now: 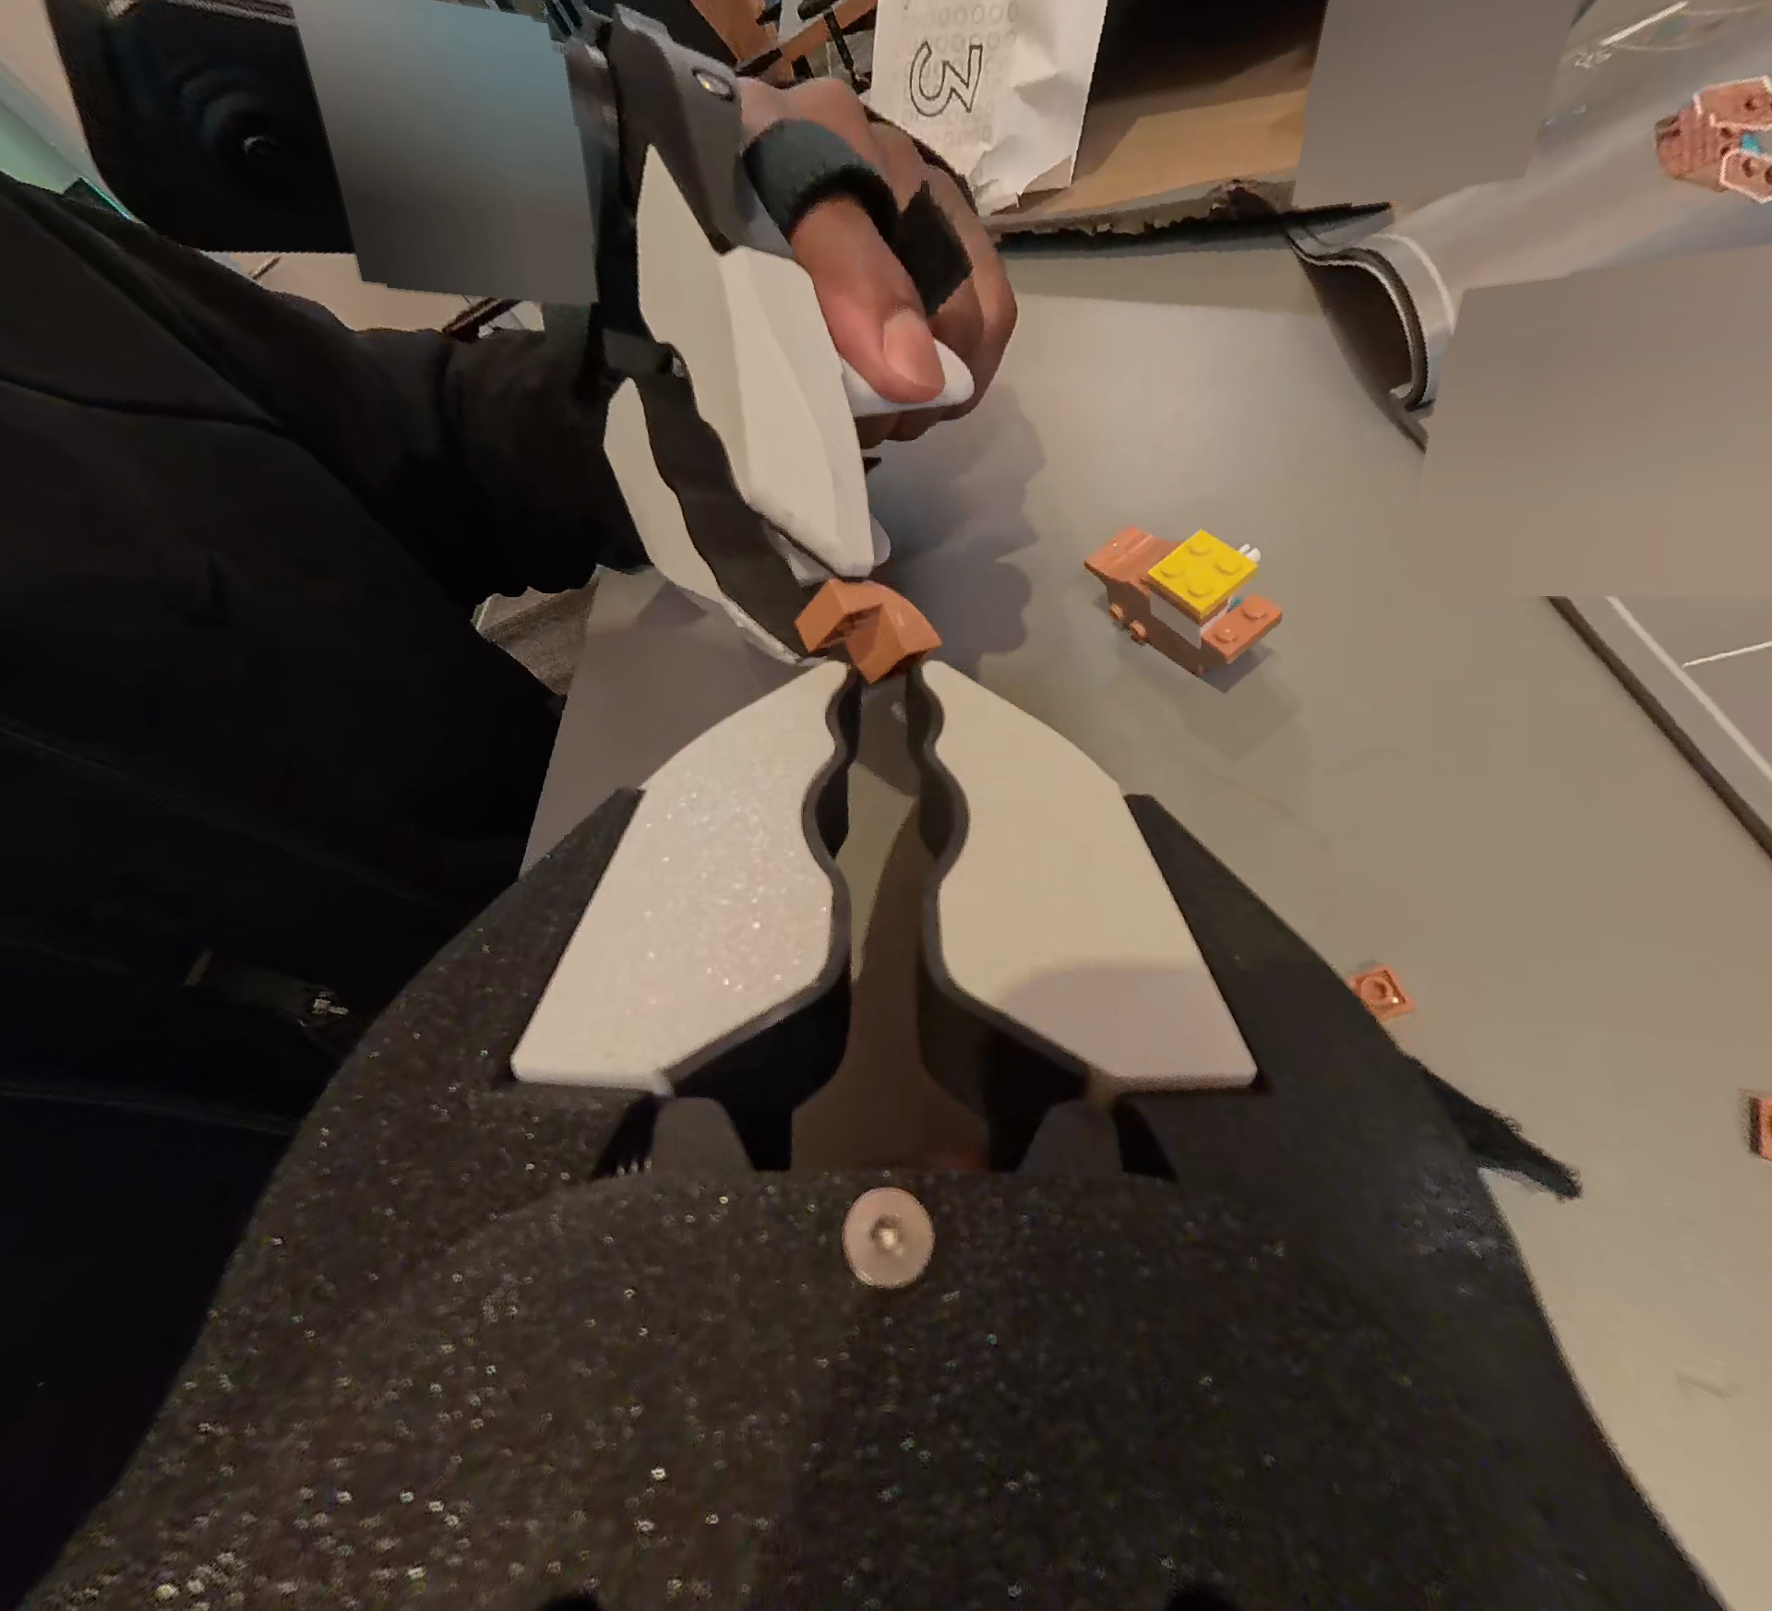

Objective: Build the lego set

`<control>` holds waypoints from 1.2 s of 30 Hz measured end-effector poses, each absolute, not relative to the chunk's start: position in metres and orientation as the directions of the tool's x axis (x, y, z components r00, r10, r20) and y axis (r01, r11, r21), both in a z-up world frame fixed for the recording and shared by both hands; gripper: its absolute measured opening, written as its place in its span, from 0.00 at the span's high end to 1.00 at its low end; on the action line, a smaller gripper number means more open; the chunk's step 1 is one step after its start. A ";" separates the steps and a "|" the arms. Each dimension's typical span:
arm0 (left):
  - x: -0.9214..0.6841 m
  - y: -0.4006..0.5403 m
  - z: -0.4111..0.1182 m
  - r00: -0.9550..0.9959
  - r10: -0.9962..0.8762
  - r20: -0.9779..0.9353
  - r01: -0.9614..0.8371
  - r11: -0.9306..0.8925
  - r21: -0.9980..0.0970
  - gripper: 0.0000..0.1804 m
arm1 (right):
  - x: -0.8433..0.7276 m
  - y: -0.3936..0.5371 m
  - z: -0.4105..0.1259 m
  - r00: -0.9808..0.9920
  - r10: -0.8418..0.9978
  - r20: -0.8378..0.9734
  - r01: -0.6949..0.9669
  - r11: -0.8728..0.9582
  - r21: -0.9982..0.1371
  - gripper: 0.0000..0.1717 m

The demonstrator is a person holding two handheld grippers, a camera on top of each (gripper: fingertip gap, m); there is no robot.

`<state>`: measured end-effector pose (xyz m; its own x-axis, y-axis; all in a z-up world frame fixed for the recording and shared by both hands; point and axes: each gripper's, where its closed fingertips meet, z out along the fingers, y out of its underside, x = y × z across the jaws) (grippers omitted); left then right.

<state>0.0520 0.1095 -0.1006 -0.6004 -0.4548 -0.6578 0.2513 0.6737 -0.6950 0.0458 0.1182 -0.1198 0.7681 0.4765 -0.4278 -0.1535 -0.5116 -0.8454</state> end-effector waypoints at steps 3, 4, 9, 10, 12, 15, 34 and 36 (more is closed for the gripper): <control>0.053 0.111 -0.107 -0.609 -0.437 -0.662 0.234 0.699 -0.676 0.91 | 0.049 0.116 -0.126 0.785 0.454 -0.421 -0.132 -0.542 -0.830 0.95; 0.053 0.111 -0.109 -0.614 -0.430 -0.662 0.227 0.707 -0.670 0.91 | 0.050 0.115 -0.128 0.790 0.448 -0.418 -0.124 -0.552 -0.825 0.95; 0.053 0.113 -0.121 -0.641 -0.402 -0.654 0.196 0.738 -0.646 0.91 | 0.058 0.108 -0.133 0.805 0.427 -0.412 -0.113 -0.572 -0.812 0.96; 0.053 0.114 -0.124 -0.649 -0.398 -0.649 0.189 0.742 -0.644 0.91 | 0.060 0.105 -0.133 0.805 0.427 -0.413 -0.113 -0.572 -0.812 0.95; 0.053 0.114 -0.129 -0.664 -0.391 -0.638 0.176 0.747 -0.641 0.91 | 0.065 0.100 -0.132 0.806 0.424 -0.413 -0.117 -0.570 -0.813 0.95; 0.052 0.115 -0.136 -0.685 -0.379 -0.622 0.156 0.758 -0.633 0.91 | 0.075 0.092 -0.132 0.810 0.417 -0.412 -0.124 -0.565 -0.816 0.95; 0.051 0.118 -0.156 -0.763 -0.398 -0.509 0.064 0.738 -0.672 0.89 | 0.247 0.064 -0.049 0.980 0.182 0.084 0.170 -0.532 -0.829 0.86; 0.052 0.118 -0.155 -0.758 -0.408 -0.510 0.062 0.732 -0.678 0.89 | 0.303 0.074 -0.046 0.969 0.148 0.199 0.247 -0.635 -0.732 0.87</control>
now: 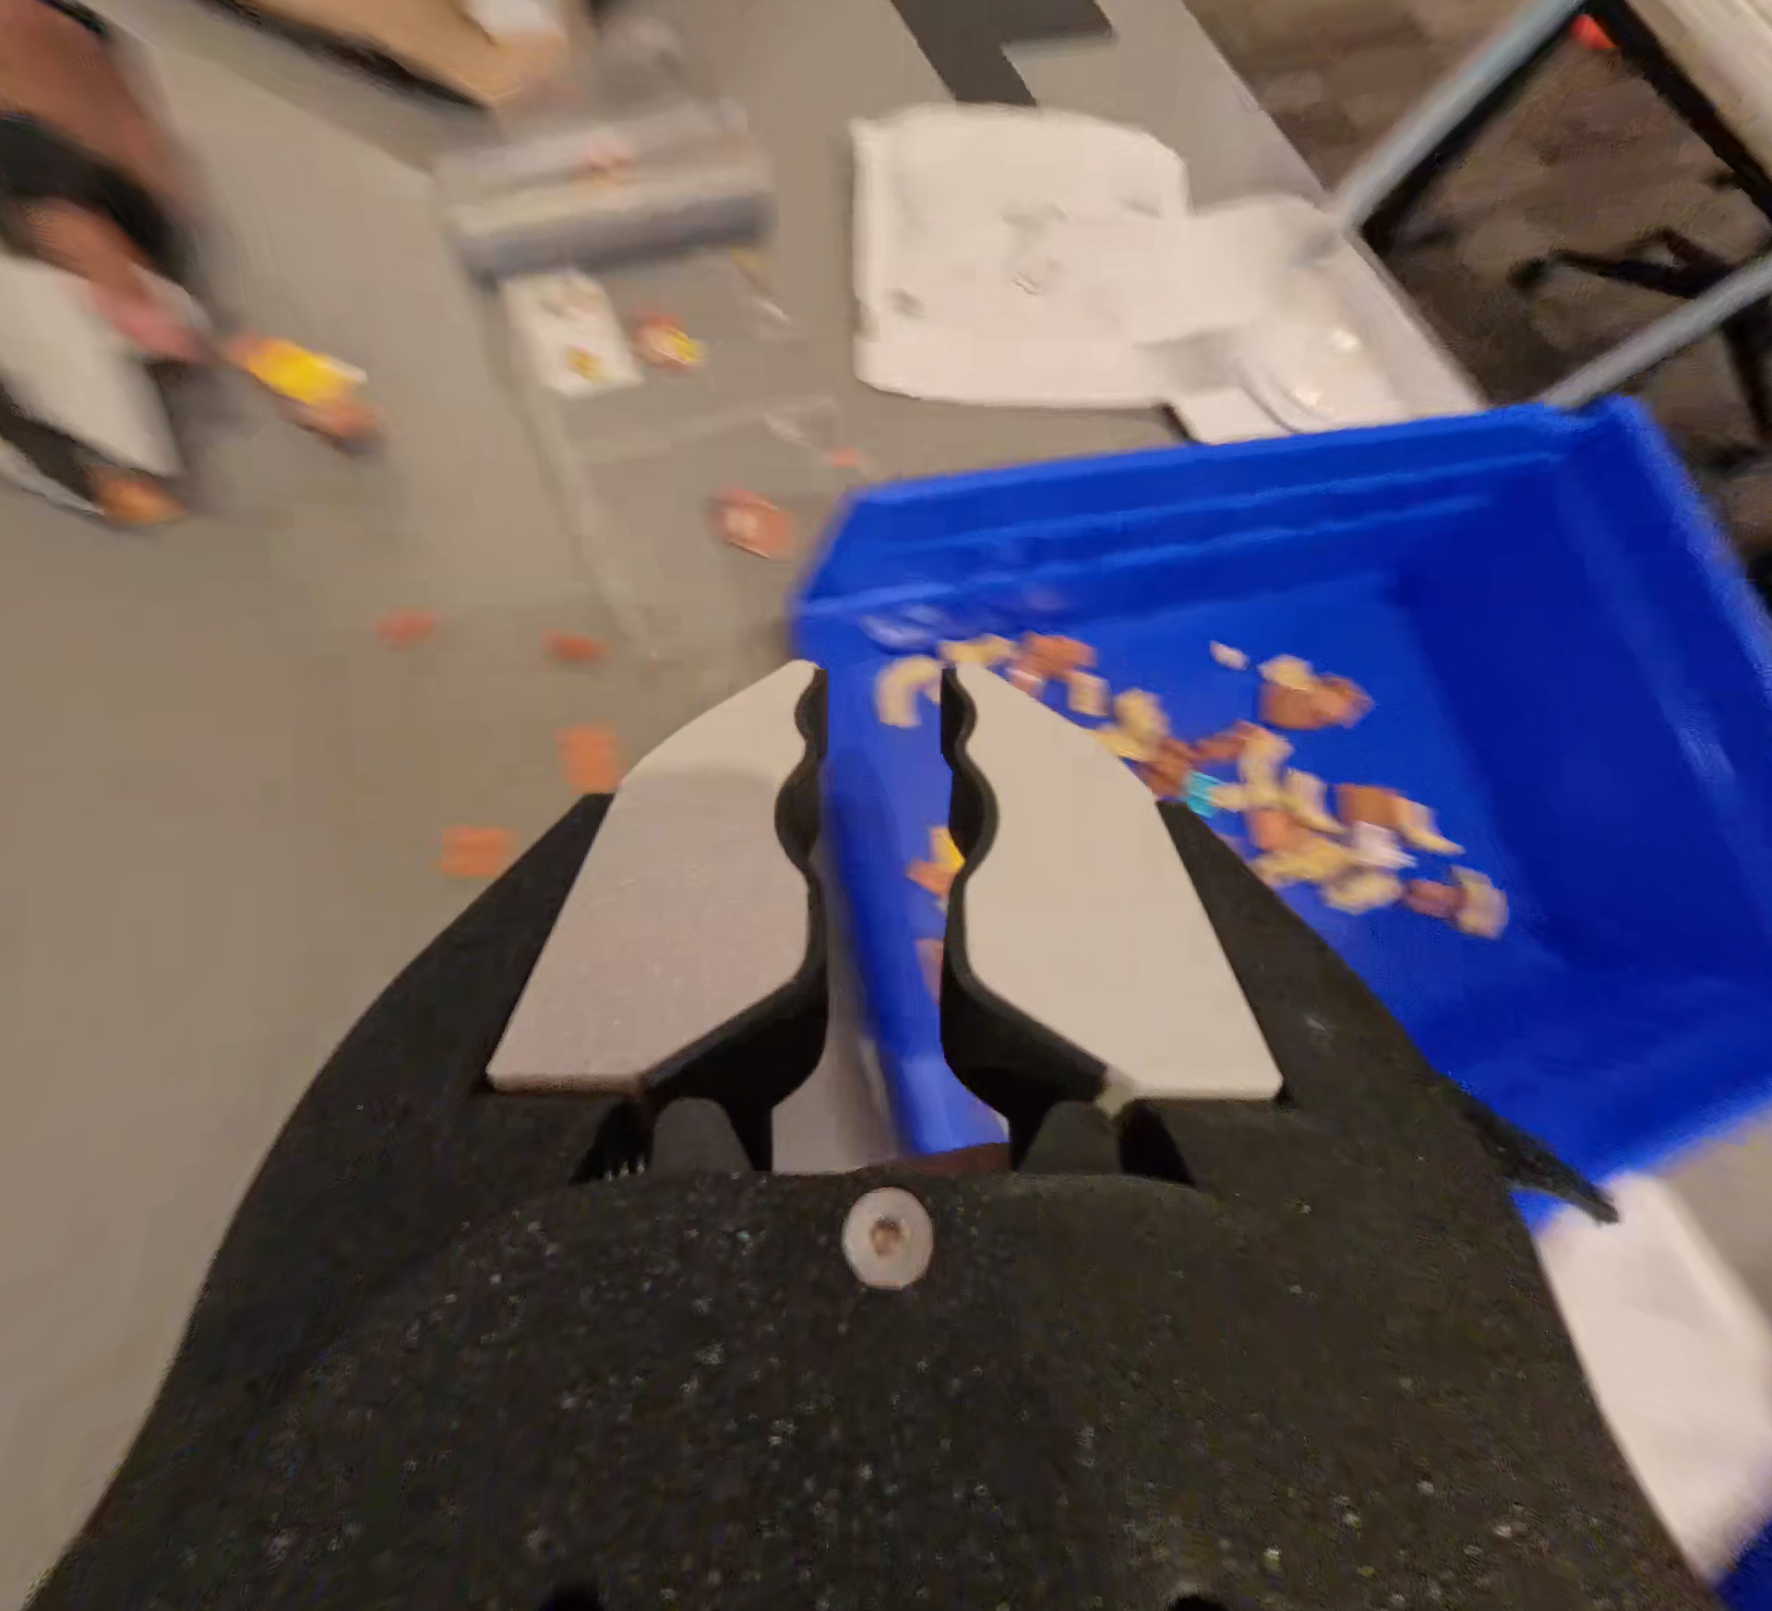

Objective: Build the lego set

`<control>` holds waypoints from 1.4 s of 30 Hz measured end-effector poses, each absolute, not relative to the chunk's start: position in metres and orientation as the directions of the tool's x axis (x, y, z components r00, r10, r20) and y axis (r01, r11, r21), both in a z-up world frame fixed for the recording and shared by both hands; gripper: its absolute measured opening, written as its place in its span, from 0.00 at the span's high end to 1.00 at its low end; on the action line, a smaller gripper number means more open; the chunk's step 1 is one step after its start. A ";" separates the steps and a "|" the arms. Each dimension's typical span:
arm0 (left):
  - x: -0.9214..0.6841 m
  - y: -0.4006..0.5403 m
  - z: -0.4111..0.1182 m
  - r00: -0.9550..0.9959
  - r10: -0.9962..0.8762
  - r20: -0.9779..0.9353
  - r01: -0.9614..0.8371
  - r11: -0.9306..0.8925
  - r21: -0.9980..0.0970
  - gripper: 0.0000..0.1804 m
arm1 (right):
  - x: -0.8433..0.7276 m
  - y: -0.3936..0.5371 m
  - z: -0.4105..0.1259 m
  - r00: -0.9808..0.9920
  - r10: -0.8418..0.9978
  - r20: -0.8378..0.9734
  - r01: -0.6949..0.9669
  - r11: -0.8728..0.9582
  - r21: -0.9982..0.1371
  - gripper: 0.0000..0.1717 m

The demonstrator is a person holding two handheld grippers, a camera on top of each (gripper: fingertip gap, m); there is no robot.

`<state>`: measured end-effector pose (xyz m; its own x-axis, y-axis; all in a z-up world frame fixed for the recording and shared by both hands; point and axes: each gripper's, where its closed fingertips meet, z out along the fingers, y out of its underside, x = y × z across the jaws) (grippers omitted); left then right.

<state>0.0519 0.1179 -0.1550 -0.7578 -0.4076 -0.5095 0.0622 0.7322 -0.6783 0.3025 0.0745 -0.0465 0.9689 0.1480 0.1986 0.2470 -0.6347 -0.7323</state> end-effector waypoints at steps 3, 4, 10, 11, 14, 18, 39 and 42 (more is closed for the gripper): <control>0.054 0.120 -0.150 -0.738 -0.424 -0.525 0.066 0.729 -0.681 0.89 | 0.373 0.099 -0.074 0.957 0.180 0.226 0.277 -0.794 -0.541 0.87; 0.055 0.121 -0.148 -0.729 -0.430 -0.532 0.068 0.729 -0.681 0.89 | 0.391 0.107 -0.087 0.959 0.199 0.204 0.275 -0.834 -0.479 0.87; 0.059 0.132 -0.137 -0.680 -0.470 -0.563 0.071 0.721 -0.689 0.89 | 0.444 0.139 -0.137 0.966 0.215 0.143 0.249 -0.923 -0.295 0.85; 0.060 0.133 -0.135 -0.675 -0.477 -0.563 0.072 0.717 -0.693 0.89 | 0.447 0.141 -0.141 0.966 0.213 0.145 0.247 -0.927 -0.282 0.85; 0.060 0.134 -0.132 -0.669 -0.487 -0.561 0.073 0.708 -0.702 0.89 | 0.452 0.144 -0.152 0.970 0.205 0.127 0.232 -0.939 -0.254 0.85; 0.059 0.133 -0.132 -0.672 -0.483 -0.561 0.078 0.707 -0.703 0.89 | 0.459 0.144 -0.165 0.977 0.176 0.122 0.199 -0.956 -0.214 0.84; 0.059 0.143 -0.105 -0.641 -0.575 -0.508 0.074 0.613 -0.787 0.89 | 0.279 0.105 -0.056 0.942 0.327 0.070 0.301 -0.740 -0.601 0.97; 0.057 0.142 -0.102 -0.649 -0.572 -0.501 0.076 0.607 -0.791 0.89 | 0.183 0.091 -0.059 0.902 0.431 0.004 0.306 -0.635 -0.709 0.97</control>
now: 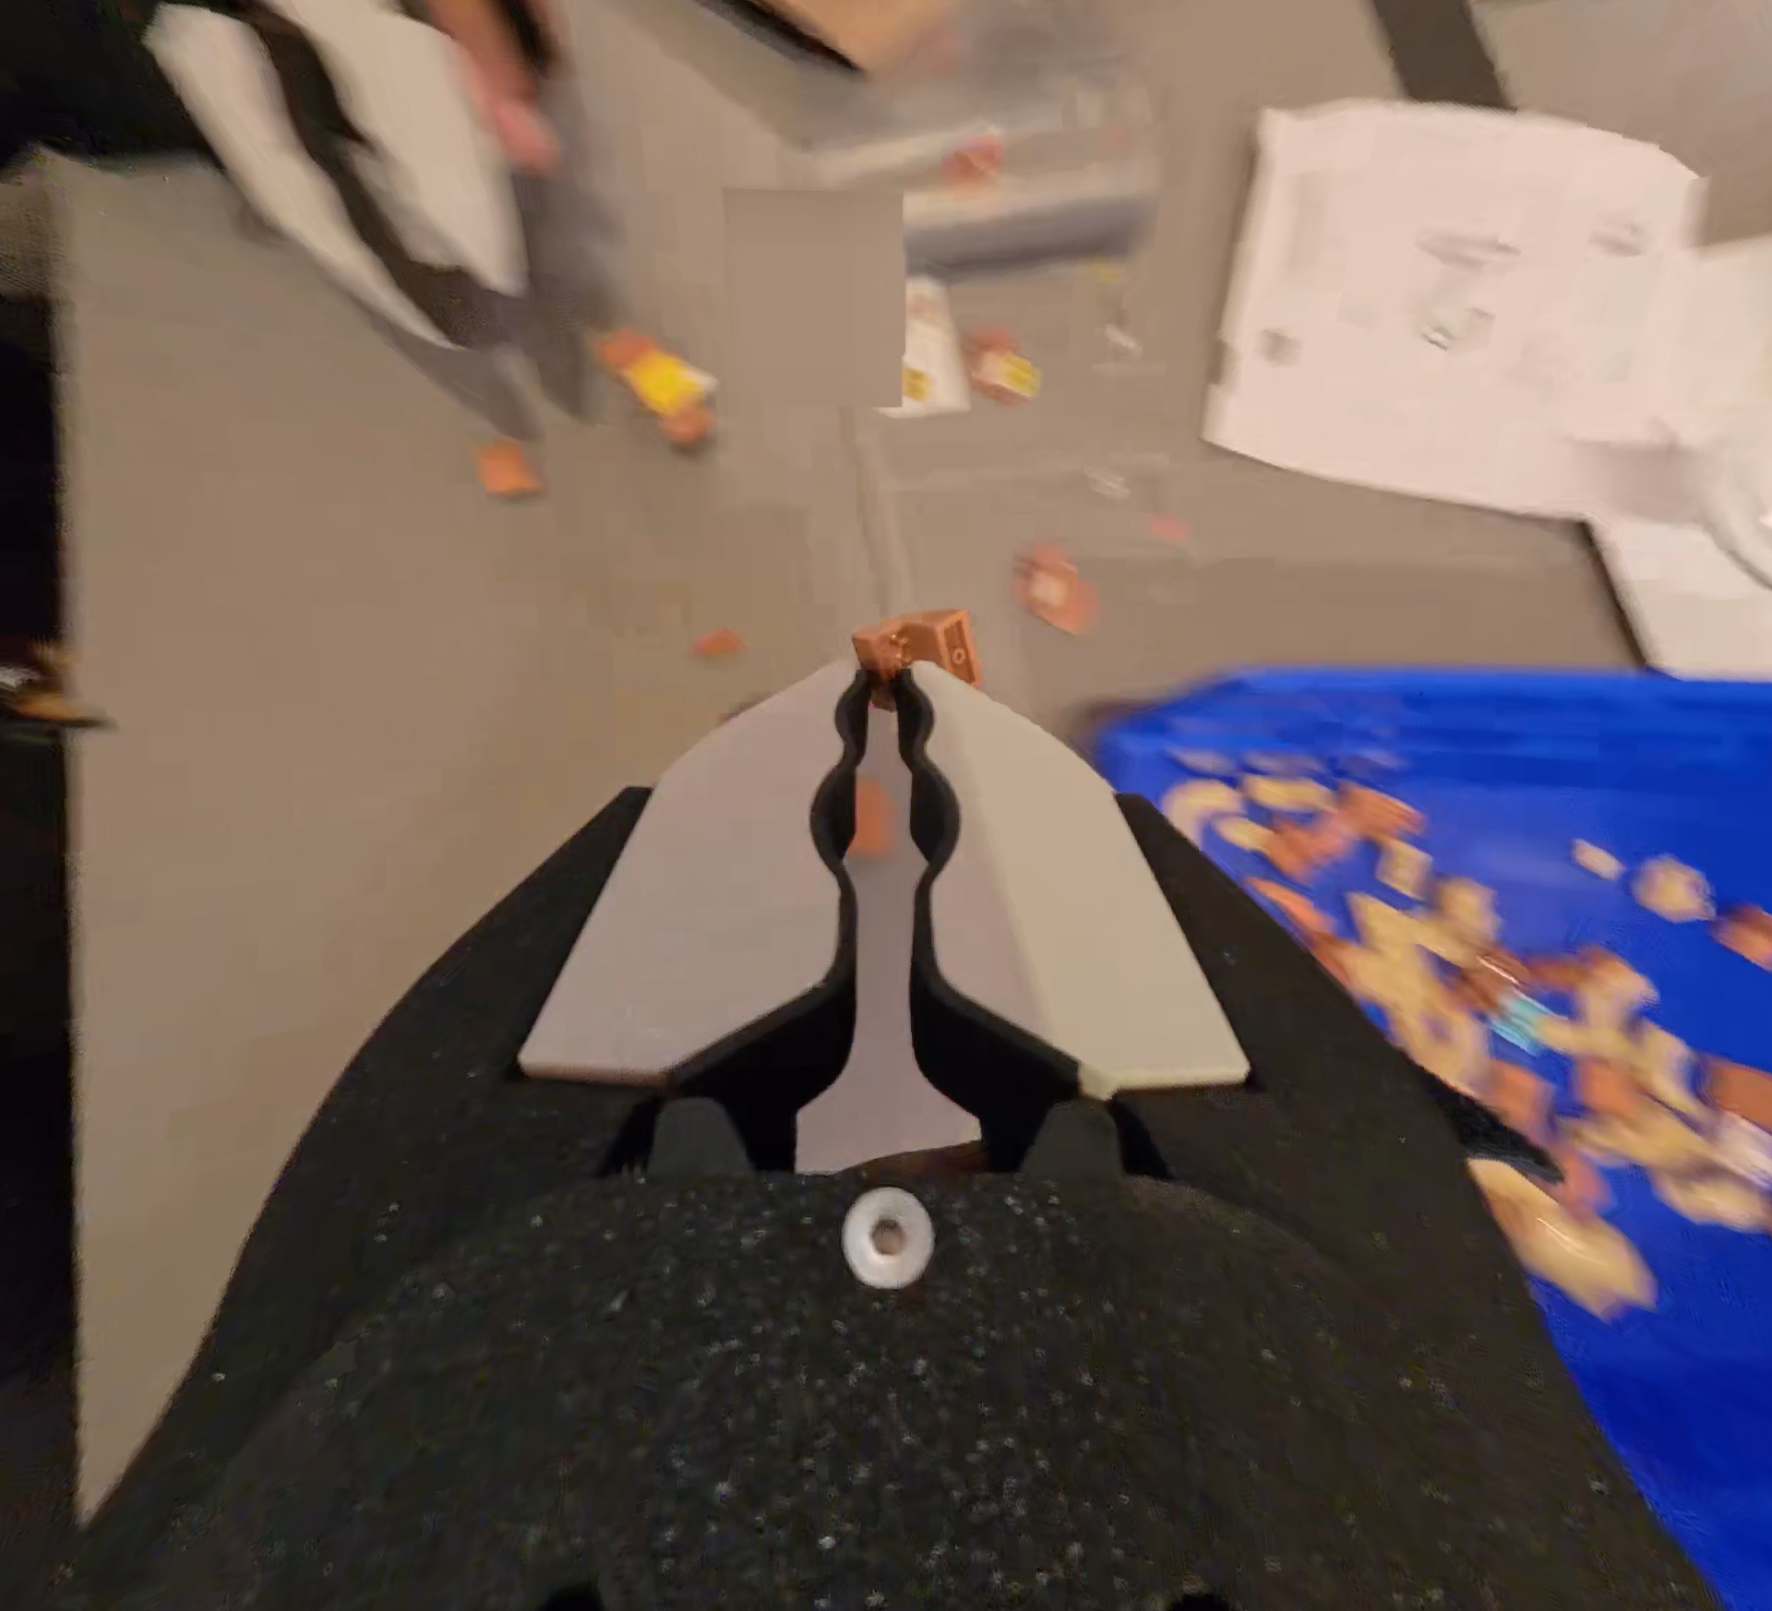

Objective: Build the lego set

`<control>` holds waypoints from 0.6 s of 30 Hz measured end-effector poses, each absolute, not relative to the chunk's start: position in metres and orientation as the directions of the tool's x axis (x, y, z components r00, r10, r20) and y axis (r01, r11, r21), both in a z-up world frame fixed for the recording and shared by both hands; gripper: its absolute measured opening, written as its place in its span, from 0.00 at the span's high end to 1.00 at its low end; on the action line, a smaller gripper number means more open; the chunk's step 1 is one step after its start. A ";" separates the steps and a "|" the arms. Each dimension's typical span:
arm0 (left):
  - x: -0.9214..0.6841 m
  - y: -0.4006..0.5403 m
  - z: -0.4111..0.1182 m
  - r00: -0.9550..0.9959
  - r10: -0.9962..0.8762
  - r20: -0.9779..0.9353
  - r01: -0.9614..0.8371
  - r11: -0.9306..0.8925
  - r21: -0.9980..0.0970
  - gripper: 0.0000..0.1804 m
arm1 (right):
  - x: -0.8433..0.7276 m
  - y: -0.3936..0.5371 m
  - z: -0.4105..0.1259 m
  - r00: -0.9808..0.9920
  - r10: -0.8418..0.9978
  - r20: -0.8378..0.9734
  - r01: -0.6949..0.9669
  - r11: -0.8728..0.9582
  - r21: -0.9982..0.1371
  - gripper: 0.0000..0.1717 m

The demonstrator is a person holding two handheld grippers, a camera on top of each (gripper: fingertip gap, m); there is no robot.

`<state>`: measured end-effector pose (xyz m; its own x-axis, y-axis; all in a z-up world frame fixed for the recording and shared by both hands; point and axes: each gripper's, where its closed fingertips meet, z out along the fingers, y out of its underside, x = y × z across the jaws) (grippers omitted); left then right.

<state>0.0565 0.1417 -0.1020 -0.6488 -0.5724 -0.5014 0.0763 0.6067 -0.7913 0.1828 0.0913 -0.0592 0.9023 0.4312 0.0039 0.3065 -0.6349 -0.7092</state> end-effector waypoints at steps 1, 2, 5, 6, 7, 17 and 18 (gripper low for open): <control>0.056 0.140 -0.102 -0.654 -0.571 -0.497 0.076 0.604 -0.793 0.89 | 0.153 0.089 -0.067 0.889 0.457 -0.038 0.284 -0.612 -0.738 0.97; 0.055 0.139 -0.103 -0.659 -0.570 -0.491 0.070 0.603 -0.795 0.89 | 0.126 0.088 -0.078 0.874 0.478 -0.081 0.257 -0.598 -0.760 0.97; 0.053 0.136 -0.110 -0.653 -0.597 -0.466 0.028 0.596 -0.803 0.89 | 0.075 0.092 -0.119 0.867 0.488 -0.100 0.235 -0.577 -0.782 0.97; 0.052 0.137 -0.112 -0.639 -0.616 -0.462 0.008 0.595 -0.804 0.89 | 0.067 0.094 -0.131 0.873 0.481 -0.079 0.246 -0.575 -0.781 0.97; 0.050 0.138 -0.116 -0.619 -0.634 -0.463 -0.012 0.597 -0.802 0.89 | 0.061 0.097 -0.140 0.880 0.472 -0.055 0.257 -0.570 -0.780 0.97; 0.017 0.147 -0.159 -0.536 -0.719 -0.442 -0.266 0.641 -0.720 0.87 | 0.046 0.098 -0.157 0.857 0.513 0.044 0.368 -0.552 -0.748 0.95; 0.016 0.147 -0.161 -0.540 -0.726 -0.427 -0.284 0.634 -0.719 0.88 | 0.046 0.098 -0.159 0.855 0.517 0.036 0.367 -0.555 -0.746 0.94</control>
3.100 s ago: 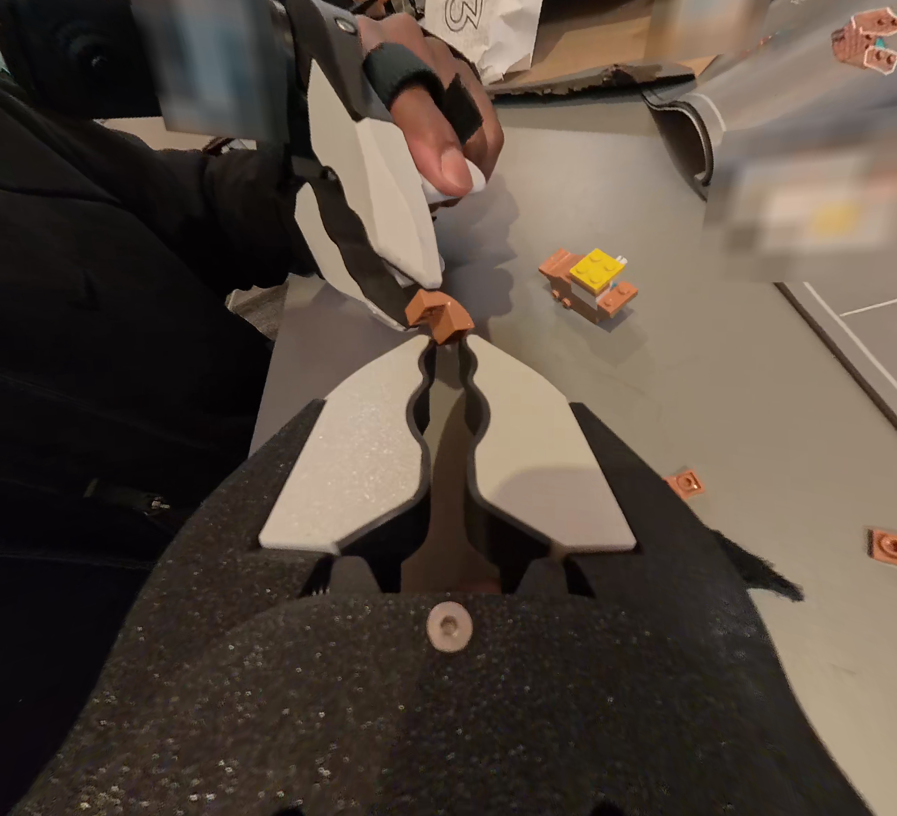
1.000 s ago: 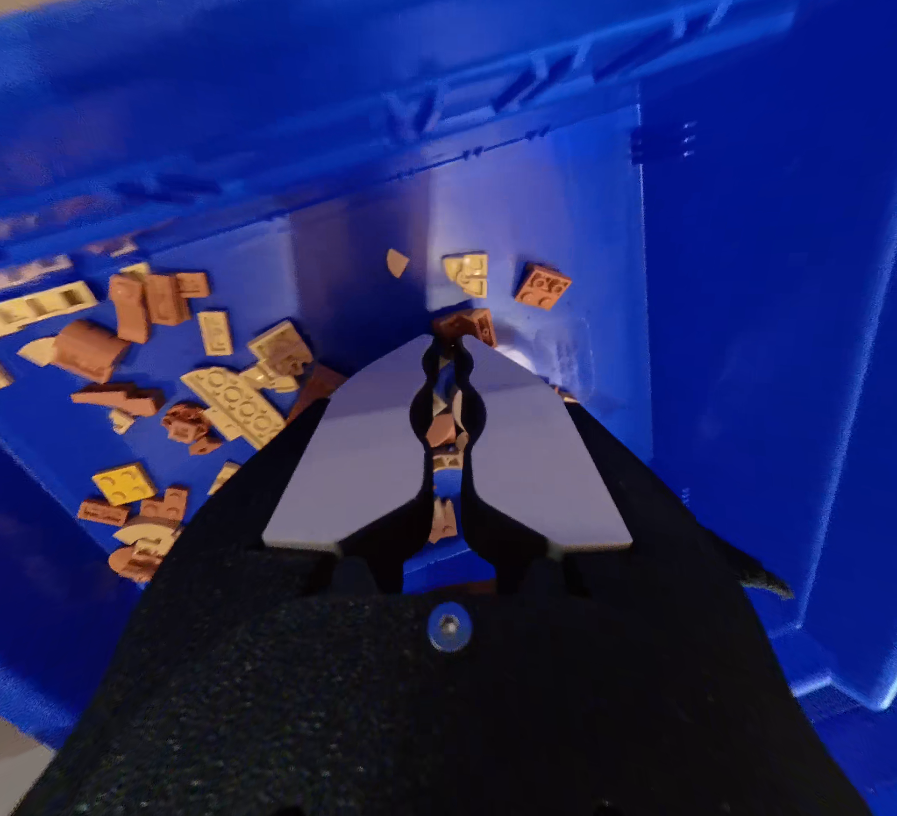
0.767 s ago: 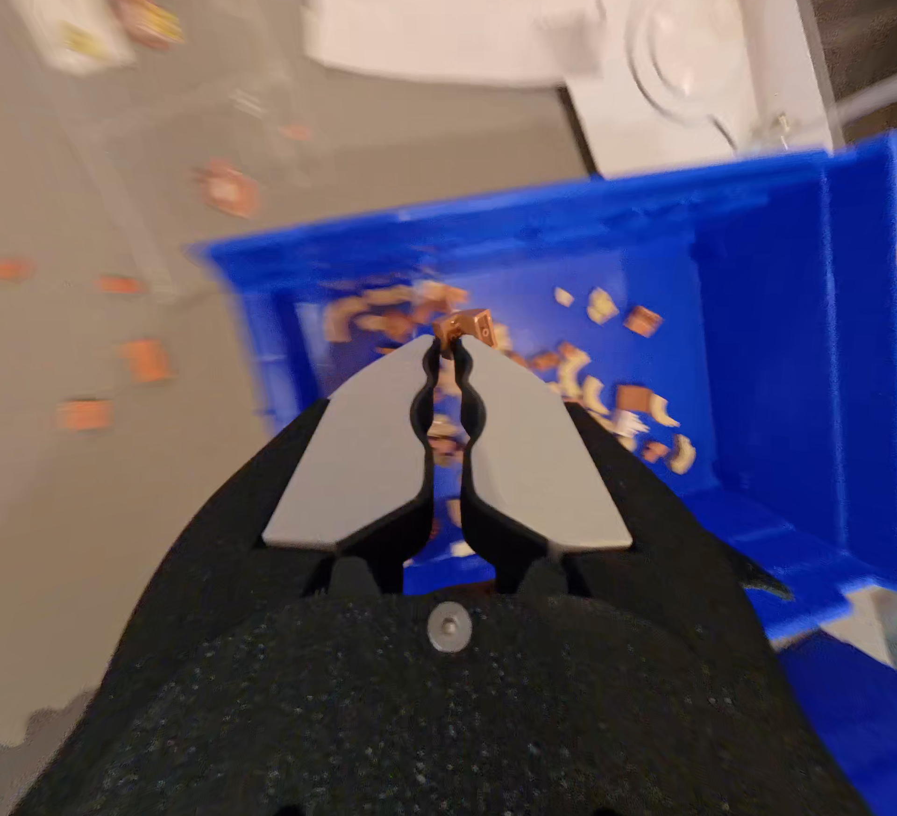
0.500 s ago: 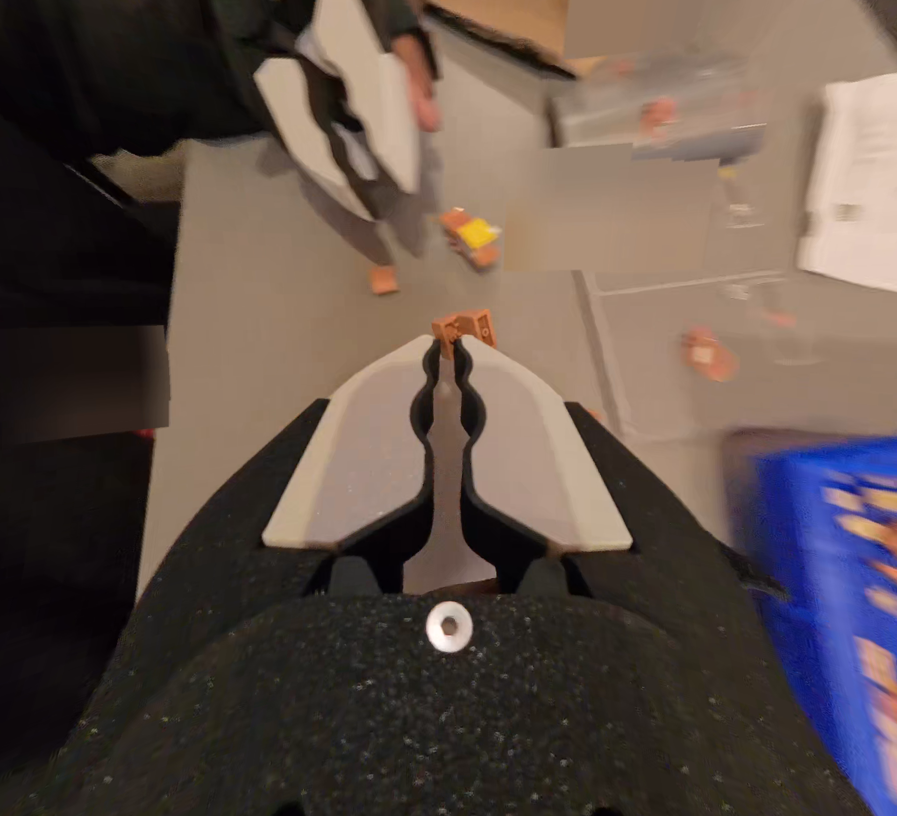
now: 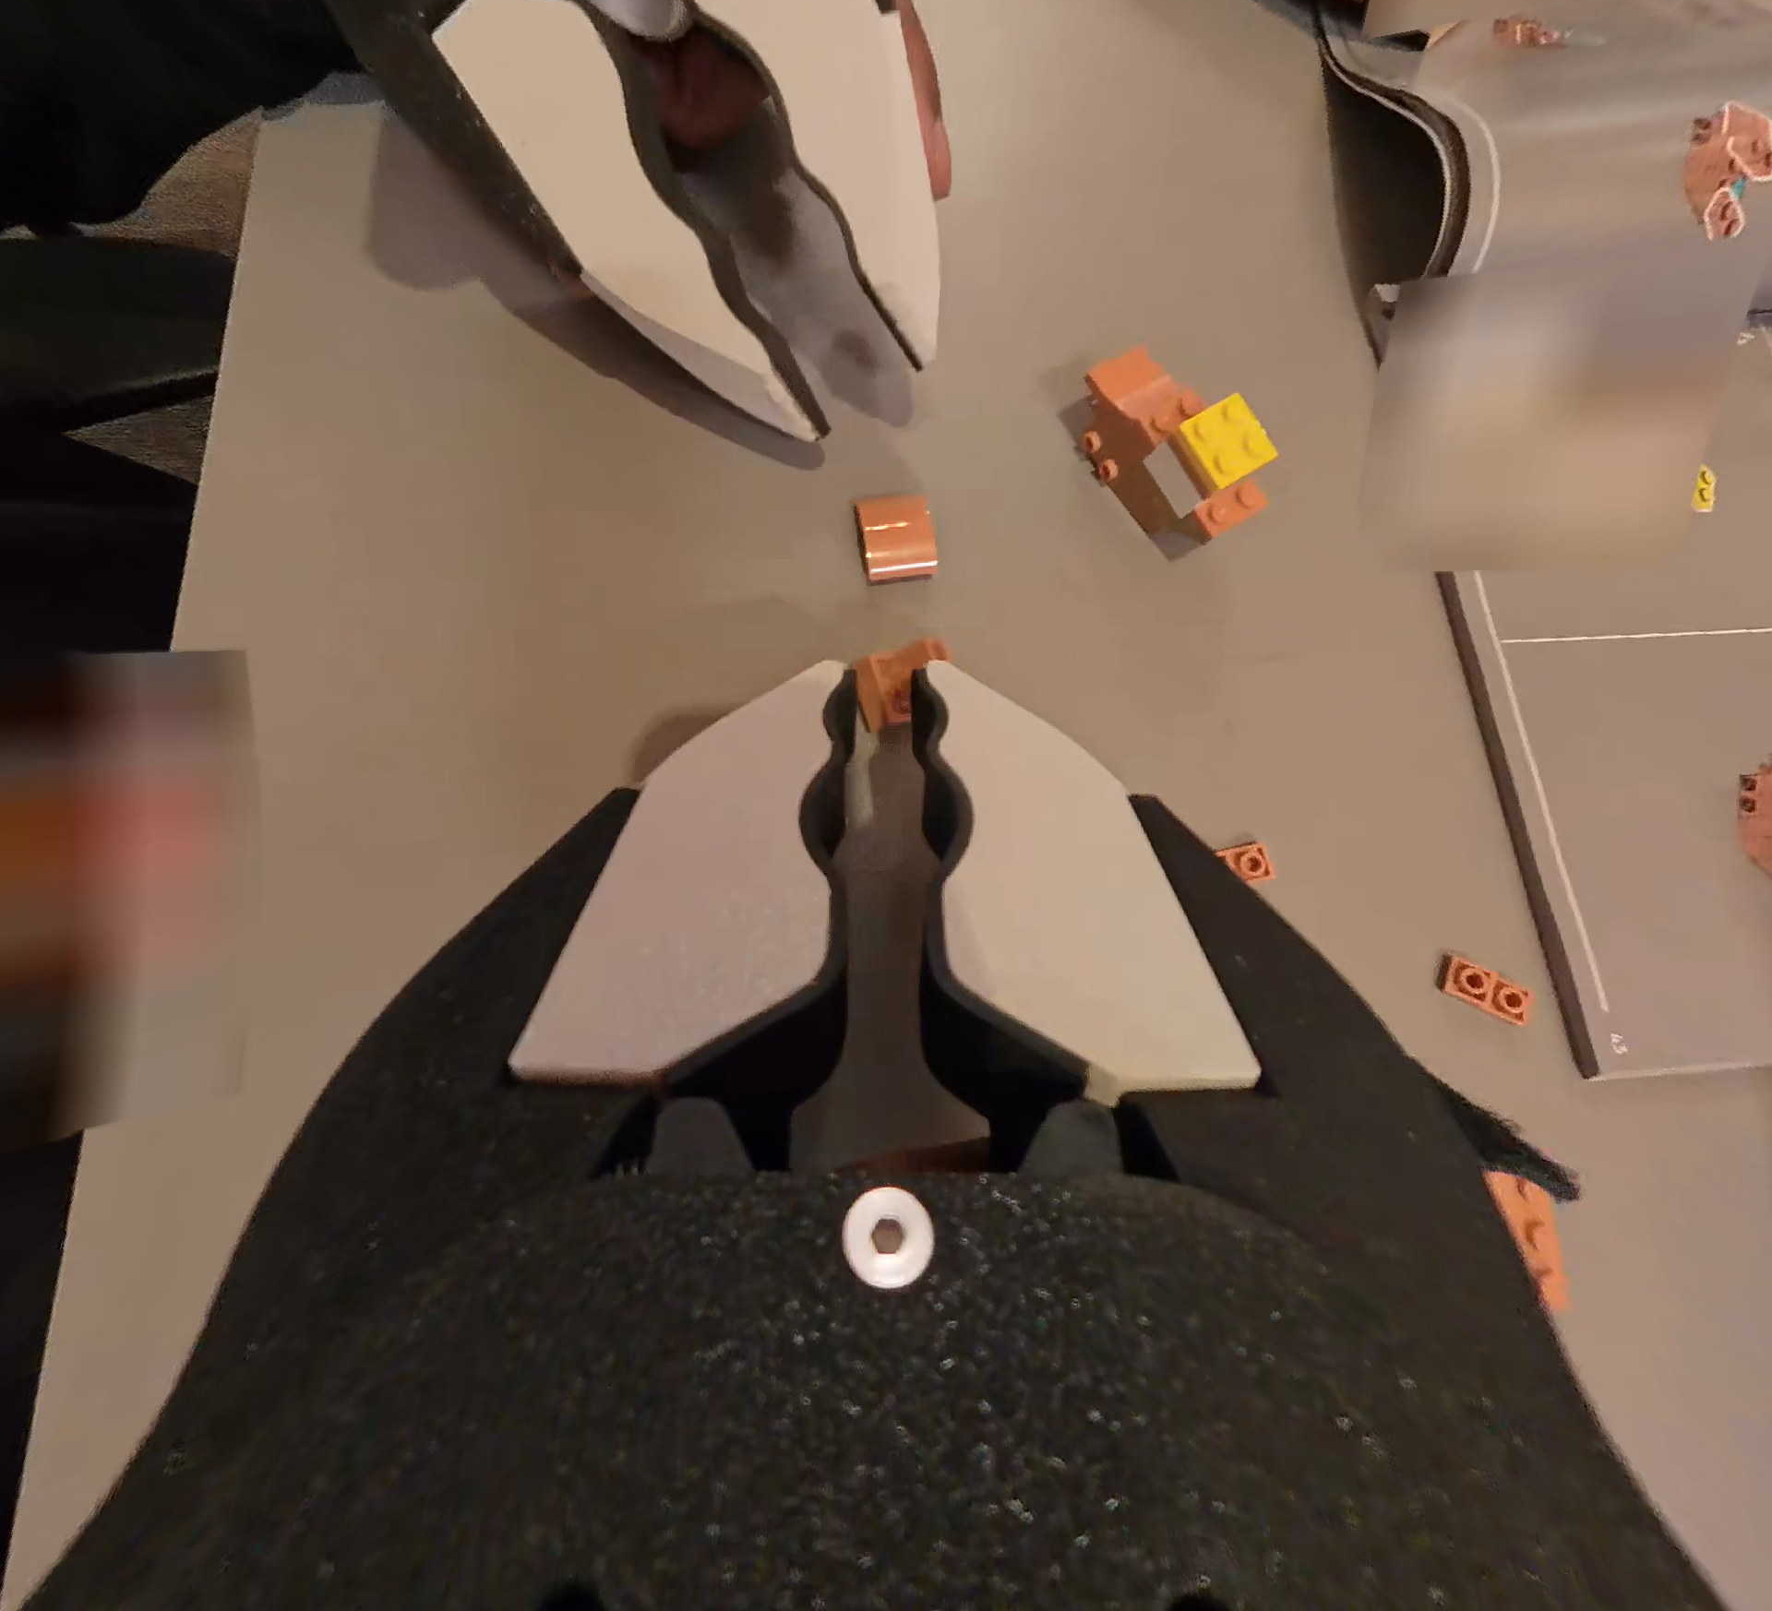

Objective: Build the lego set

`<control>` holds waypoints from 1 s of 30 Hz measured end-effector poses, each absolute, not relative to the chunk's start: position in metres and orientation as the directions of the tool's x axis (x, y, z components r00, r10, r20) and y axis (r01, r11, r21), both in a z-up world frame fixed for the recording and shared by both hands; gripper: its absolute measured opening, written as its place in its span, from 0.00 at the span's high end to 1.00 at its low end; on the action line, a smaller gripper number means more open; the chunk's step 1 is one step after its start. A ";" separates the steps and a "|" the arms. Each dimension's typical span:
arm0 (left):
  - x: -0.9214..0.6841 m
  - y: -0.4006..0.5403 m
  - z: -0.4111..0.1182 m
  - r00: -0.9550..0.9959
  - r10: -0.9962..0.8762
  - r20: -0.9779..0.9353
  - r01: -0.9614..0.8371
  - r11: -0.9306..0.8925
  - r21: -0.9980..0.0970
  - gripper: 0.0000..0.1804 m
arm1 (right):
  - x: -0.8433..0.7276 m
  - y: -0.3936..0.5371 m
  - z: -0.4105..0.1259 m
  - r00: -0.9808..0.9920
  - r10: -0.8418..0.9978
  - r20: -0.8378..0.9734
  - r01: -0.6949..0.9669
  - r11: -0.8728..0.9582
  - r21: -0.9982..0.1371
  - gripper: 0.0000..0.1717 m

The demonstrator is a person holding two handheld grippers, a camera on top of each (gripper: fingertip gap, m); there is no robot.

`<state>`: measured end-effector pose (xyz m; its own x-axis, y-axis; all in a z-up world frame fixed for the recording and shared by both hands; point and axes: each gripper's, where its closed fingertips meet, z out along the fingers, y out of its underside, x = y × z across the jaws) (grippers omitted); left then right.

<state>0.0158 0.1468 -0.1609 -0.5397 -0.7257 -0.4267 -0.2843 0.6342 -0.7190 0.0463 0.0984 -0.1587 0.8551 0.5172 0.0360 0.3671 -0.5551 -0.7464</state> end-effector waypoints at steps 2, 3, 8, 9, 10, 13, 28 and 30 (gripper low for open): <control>0.015 0.145 -0.162 -0.555 -0.733 -0.394 -0.302 0.618 -0.726 0.87 | 0.048 0.098 -0.162 0.851 0.524 0.029 0.370 -0.559 -0.742 0.92; 0.015 0.144 -0.163 -0.568 -0.732 -0.377 -0.306 0.613 -0.729 0.87 | 0.049 0.098 -0.163 0.849 0.528 0.028 0.373 -0.559 -0.741 0.90; 0.023 0.138 -0.165 -0.631 -0.708 -0.316 -0.318 0.608 -0.727 0.83 | 0.062 0.095 -0.167 0.837 0.546 0.024 0.383 -0.554 -0.739 0.87; 0.026 0.137 -0.166 -0.643 -0.703 -0.304 -0.325 0.609 -0.724 0.83 | 0.064 0.094 -0.168 0.835 0.551 0.018 0.380 -0.552 -0.742 0.87; 0.028 0.136 -0.167 -0.656 -0.696 -0.290 -0.330 0.611 -0.719 0.82 | 0.066 0.093 -0.169 0.832 0.554 0.006 0.373 -0.552 -0.745 0.87; 0.032 0.131 -0.171 -0.701 -0.670 -0.243 -0.348 0.620 -0.704 0.82 | 0.066 0.091 -0.163 0.822 0.568 -0.044 0.331 -0.539 -0.775 0.87; 0.023 0.110 -0.132 -0.632 -0.753 0.182 -0.444 0.159 -0.882 0.91 | 0.067 0.091 -0.146 0.863 0.499 0.082 0.323 -0.420 -0.848 0.88; 0.019 0.110 -0.116 -0.612 -0.732 0.298 -0.442 0.004 -0.897 0.91 | 0.066 0.089 -0.143 0.866 0.490 0.095 0.321 -0.402 -0.858 0.88</control>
<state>0.0194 0.1096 -0.1159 -0.6121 -0.7323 0.2984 -0.4425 0.0044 -0.8968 0.0659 0.0895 -0.1425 0.8664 0.4902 0.0951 0.3213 -0.4015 -0.8576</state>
